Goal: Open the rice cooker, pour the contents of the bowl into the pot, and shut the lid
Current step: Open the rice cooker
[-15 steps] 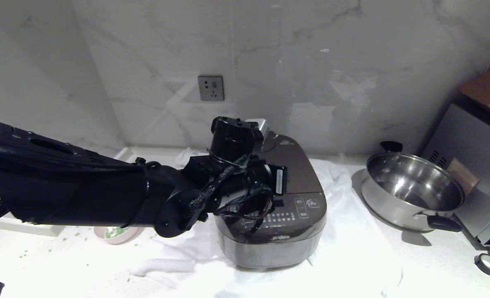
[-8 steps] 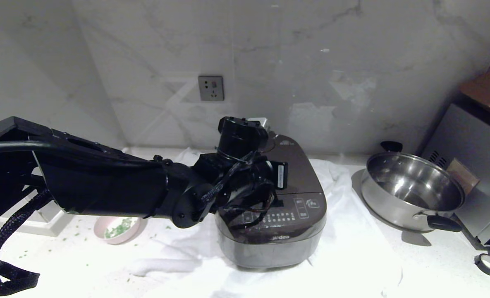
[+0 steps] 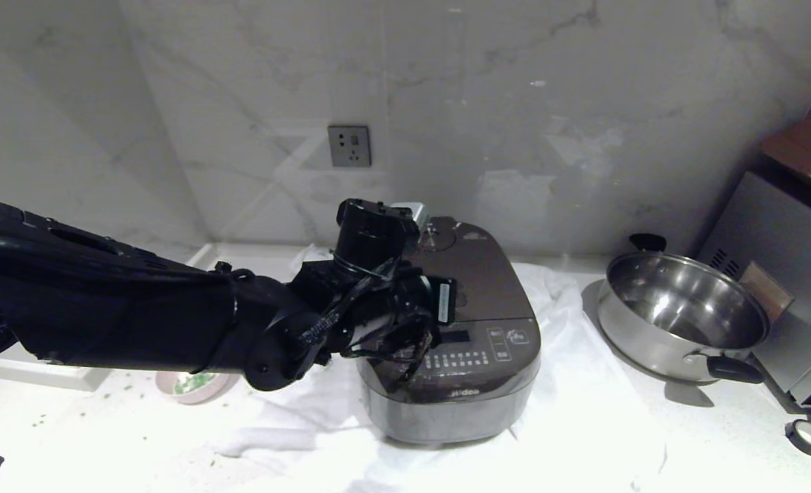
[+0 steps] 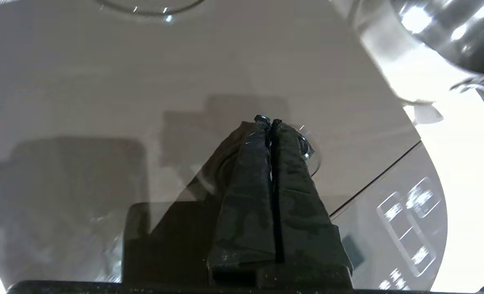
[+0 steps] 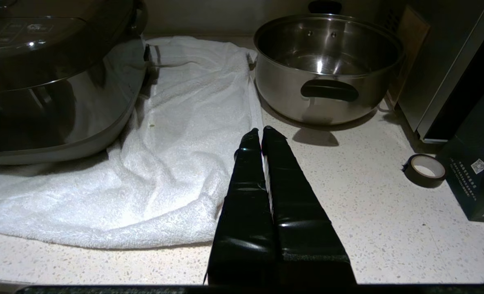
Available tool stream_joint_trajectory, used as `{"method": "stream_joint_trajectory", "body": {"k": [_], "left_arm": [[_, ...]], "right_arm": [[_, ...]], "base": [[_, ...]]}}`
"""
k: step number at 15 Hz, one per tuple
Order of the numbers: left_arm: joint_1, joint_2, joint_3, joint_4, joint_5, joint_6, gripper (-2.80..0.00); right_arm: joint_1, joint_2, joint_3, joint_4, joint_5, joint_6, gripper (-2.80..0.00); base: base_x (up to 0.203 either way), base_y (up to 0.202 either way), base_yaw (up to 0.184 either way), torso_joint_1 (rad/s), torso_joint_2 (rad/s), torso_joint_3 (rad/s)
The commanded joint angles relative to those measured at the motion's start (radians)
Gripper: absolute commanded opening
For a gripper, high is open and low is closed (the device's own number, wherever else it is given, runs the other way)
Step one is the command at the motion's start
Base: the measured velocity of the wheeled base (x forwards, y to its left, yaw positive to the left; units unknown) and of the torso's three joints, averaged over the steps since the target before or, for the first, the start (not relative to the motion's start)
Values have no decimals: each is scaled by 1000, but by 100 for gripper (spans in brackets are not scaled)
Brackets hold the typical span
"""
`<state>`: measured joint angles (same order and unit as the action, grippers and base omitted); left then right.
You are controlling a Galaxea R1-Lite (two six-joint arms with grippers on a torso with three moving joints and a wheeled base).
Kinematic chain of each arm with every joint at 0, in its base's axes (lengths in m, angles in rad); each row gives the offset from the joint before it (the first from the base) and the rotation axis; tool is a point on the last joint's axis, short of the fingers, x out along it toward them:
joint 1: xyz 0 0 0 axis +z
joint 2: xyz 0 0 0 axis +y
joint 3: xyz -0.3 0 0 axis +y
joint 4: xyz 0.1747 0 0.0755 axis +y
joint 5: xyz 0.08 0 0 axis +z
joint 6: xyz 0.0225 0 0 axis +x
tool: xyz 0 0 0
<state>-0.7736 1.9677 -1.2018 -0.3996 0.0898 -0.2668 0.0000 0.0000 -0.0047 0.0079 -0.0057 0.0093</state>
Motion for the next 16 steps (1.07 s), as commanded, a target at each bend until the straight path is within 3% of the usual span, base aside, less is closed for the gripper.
{"method": "stream_joint_trajectory", "body": {"k": [1,16], "left_arm": [[-6,-4,10,-4,-1,-2,-280],[-39,30,61,-4,-4,0,-280]], "right_arm": [[0,0,0,0,0,0,-280],[0,0,0,1,0,1,-280]], "base": [[0,0,0,0,0,0],[0,0,0,0,0,0]]}}
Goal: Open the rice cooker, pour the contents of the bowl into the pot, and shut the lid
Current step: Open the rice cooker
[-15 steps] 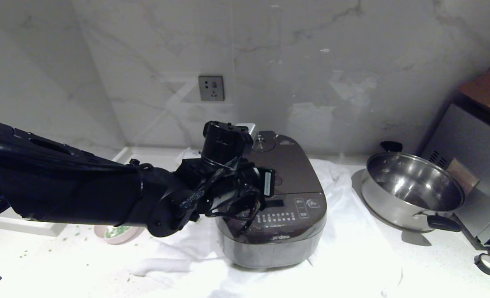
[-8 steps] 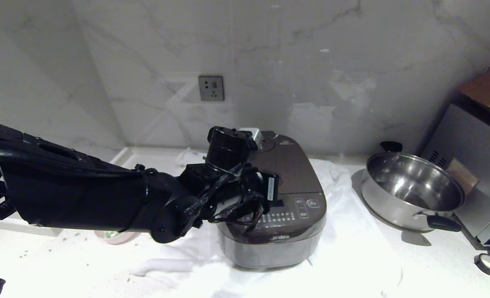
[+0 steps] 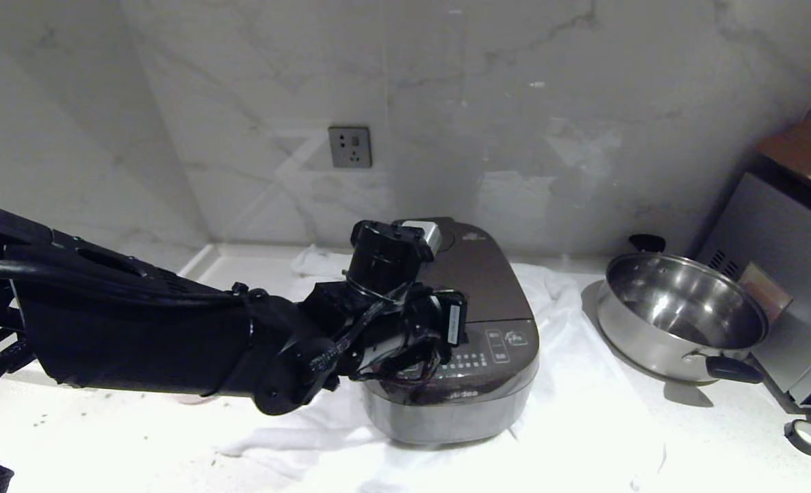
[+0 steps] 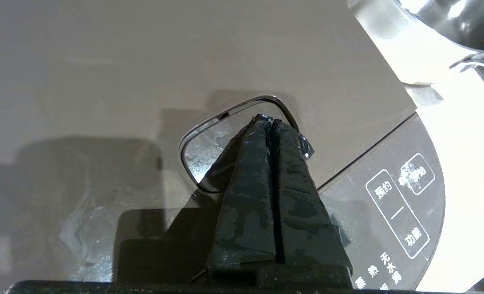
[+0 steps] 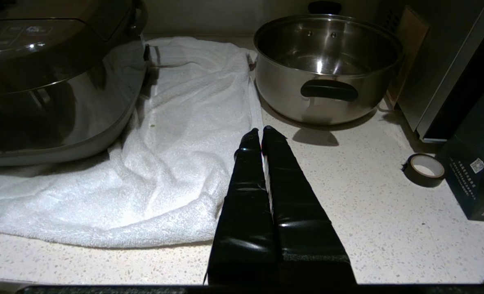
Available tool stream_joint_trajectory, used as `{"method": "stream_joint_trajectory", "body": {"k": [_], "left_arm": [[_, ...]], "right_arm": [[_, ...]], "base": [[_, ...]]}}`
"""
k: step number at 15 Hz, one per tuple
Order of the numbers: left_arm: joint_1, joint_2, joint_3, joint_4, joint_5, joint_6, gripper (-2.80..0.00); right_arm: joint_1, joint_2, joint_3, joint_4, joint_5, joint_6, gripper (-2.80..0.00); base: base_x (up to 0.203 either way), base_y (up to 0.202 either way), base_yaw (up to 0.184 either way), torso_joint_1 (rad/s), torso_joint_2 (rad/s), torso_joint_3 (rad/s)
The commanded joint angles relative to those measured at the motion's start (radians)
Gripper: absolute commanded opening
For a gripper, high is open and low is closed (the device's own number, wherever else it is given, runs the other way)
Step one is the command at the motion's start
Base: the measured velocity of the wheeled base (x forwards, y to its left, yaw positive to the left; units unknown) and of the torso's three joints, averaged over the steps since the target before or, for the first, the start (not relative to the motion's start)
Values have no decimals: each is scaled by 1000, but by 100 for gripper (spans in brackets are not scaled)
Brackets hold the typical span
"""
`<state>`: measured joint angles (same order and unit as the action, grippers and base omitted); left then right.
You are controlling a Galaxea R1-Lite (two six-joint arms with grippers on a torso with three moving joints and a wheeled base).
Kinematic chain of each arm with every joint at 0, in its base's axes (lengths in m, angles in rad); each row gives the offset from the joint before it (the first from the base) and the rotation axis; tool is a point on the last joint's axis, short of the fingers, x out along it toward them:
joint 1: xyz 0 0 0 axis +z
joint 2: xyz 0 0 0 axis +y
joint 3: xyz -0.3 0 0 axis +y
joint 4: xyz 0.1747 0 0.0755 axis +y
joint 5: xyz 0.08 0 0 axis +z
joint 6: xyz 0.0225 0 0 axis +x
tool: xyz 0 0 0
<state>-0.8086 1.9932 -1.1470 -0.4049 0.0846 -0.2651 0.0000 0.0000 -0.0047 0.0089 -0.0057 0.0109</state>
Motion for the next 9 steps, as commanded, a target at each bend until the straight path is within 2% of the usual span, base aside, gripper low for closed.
{"method": "stream_joint_trajectory", "body": {"k": [1,6,9], "left_arm": [[-9,4,13,1,1,-2,-280],[-3,-26,-36,0,4,-8,-280],[44,-80,-87,1,3,-11,-280]], "right_arm": [[0,1,0,-1,0,0,-280],[0,1,0,-1,0,0,-280],[0,0,0,-1,0,1,-280]], "base": [[0,0,0,0,0,0],[0,0,0,0,0,0],[0,0,0,0,0,0]]}}
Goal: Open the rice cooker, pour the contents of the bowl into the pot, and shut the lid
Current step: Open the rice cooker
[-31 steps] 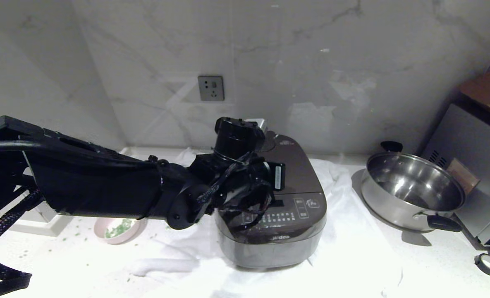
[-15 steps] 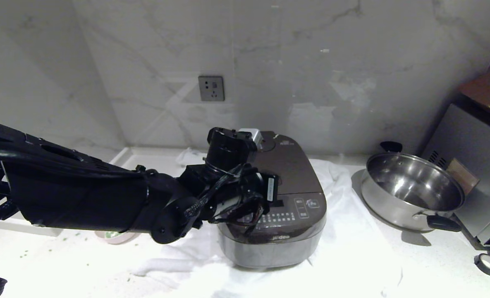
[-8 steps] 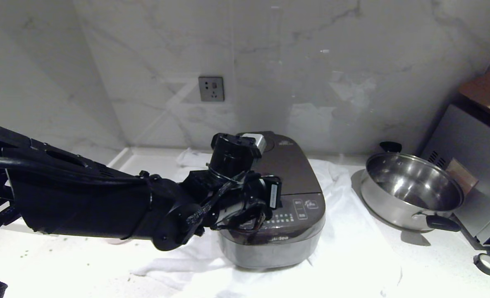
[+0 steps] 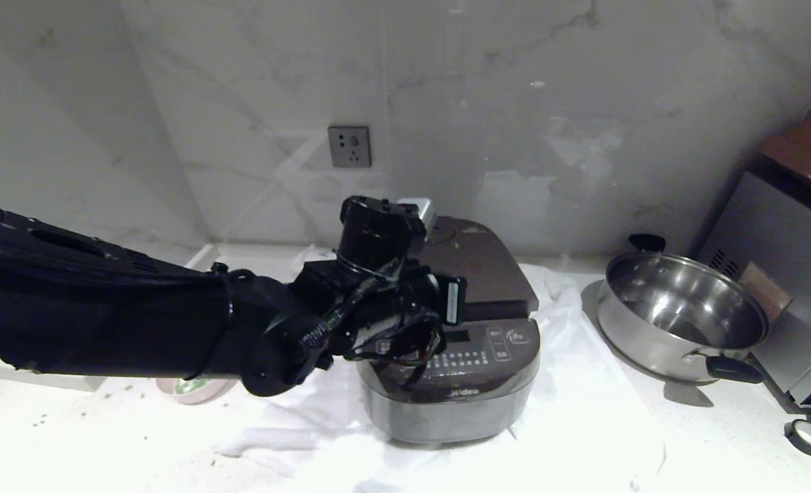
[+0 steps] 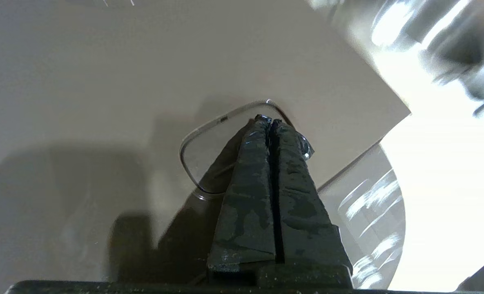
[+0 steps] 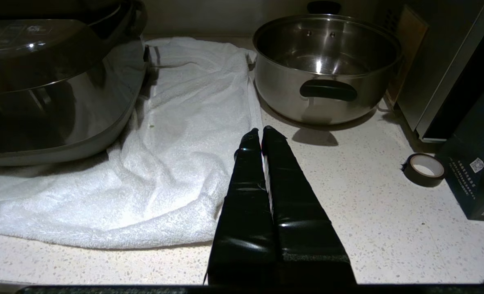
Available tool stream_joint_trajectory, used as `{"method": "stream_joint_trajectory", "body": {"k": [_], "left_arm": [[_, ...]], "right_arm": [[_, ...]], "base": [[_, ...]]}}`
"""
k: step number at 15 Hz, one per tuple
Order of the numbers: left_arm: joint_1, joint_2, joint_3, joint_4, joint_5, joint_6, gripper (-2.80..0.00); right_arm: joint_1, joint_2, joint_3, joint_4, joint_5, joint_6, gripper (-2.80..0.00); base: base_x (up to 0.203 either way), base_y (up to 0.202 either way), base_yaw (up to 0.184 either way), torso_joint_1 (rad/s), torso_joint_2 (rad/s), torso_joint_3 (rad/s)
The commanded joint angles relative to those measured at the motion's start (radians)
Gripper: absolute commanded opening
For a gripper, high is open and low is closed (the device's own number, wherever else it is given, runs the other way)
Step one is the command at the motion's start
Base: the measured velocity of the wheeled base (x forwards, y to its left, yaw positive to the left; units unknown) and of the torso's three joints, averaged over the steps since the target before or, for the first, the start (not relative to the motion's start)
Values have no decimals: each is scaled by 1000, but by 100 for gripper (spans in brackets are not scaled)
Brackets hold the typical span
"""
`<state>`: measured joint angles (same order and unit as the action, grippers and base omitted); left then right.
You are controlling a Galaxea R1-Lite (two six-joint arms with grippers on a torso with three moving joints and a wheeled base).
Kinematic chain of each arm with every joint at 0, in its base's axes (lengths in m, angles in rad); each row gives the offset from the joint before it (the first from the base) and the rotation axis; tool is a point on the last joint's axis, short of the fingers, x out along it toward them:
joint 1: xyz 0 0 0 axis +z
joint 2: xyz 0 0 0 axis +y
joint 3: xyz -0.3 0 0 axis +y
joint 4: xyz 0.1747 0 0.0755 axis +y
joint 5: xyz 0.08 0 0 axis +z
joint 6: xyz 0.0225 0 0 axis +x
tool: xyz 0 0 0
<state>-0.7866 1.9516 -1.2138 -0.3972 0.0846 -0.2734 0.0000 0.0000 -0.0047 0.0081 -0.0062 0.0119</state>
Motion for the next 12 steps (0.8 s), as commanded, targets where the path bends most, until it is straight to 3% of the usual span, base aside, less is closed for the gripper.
{"method": "stream_joint_trajectory", "body": {"k": [1,5,7,9,12], "left_arm": [[34,-45,-36,-8,5,-5,-280],[78,-56,-104,-9,20,-64,-280],[105,-52,-160,-12,100,-92,-280],[149,-50,-250,-6,159,-168,-280],[199,-64,-308,5,170,-182,-280]], "right_arm": [[0,0,0,0,0,0,-280],[0,0,0,1,0,0,-280],[0,0,0,0,0,0,-280],[0,1,0,0,0,0,-280],[0,1,0,1,0,0,-280]], "base": [[0,0,0,0,0,0],[0,0,0,0,0,0],[0,0,0,0,0,0],[0,0,0,0,0,0],[0,0,0,0,0,0]]}}
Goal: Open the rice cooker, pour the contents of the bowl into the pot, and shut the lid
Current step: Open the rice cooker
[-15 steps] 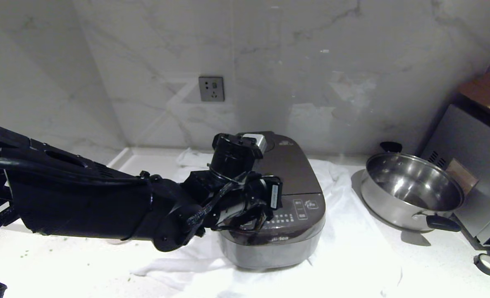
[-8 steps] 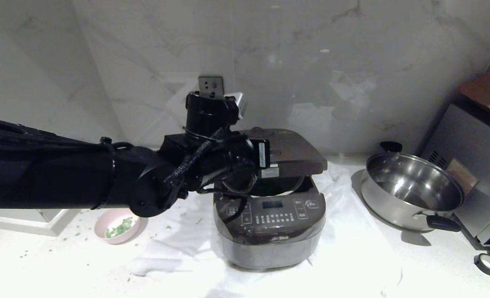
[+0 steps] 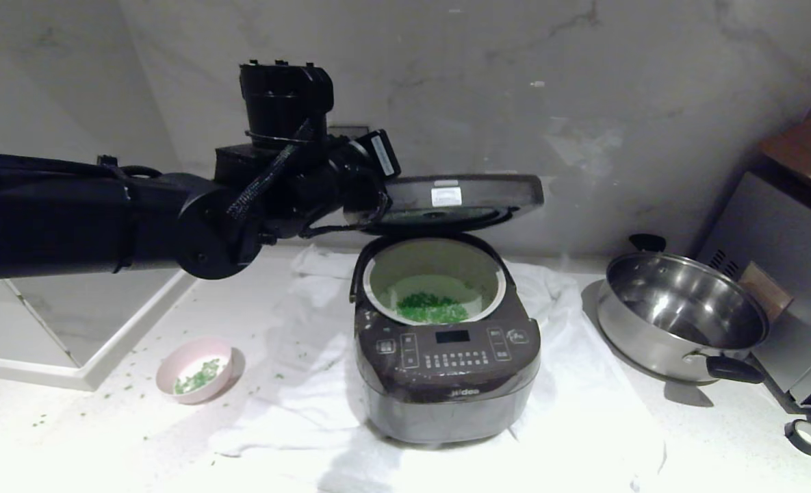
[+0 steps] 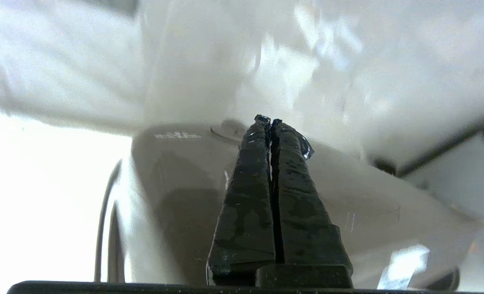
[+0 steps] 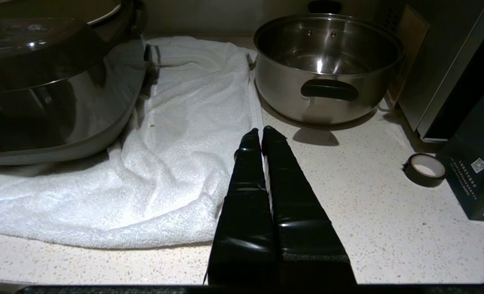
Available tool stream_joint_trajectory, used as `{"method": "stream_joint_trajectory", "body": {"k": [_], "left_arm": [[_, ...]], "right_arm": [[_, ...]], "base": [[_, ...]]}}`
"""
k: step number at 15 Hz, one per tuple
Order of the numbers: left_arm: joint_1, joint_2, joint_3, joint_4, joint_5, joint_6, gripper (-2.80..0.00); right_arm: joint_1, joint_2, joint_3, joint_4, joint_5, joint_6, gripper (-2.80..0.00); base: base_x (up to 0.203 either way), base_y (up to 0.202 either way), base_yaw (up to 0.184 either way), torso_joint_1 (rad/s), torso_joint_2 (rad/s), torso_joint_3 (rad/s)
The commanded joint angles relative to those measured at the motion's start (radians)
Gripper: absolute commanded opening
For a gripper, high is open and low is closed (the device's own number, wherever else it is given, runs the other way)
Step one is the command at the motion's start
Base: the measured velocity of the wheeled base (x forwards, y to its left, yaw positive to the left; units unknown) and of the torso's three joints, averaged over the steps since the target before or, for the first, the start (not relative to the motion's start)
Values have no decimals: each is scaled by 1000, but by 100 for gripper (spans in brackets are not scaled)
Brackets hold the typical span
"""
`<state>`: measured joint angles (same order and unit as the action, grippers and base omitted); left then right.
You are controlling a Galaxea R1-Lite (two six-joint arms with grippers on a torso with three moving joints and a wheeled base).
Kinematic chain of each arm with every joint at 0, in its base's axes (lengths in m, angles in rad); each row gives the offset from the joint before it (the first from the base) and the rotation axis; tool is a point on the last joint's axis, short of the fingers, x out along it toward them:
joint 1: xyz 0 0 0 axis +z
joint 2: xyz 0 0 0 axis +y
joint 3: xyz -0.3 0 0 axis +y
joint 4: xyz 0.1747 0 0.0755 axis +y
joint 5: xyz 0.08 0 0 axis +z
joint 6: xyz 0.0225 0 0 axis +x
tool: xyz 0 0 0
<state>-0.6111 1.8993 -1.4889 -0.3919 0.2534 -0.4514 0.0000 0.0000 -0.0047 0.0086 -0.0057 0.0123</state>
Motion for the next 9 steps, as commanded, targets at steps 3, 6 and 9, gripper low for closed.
{"method": "stream_joint_trajectory", "body": {"k": [3,6,9], "left_arm": [[57,-53,-61,49,-2,0,-280],[89,-121,-32,112,-43,3,-280],[91,-216,129,109,-92,22,-280]], "right_arm": [[0,2,0,1,0,0,-280],[0,1,0,1,0,0,-280],[0,0,0,1,0,0,-280]], "base": [[0,0,0,0,0,0],[0,0,0,0,0,0],[0,0,0,0,0,0]]}}
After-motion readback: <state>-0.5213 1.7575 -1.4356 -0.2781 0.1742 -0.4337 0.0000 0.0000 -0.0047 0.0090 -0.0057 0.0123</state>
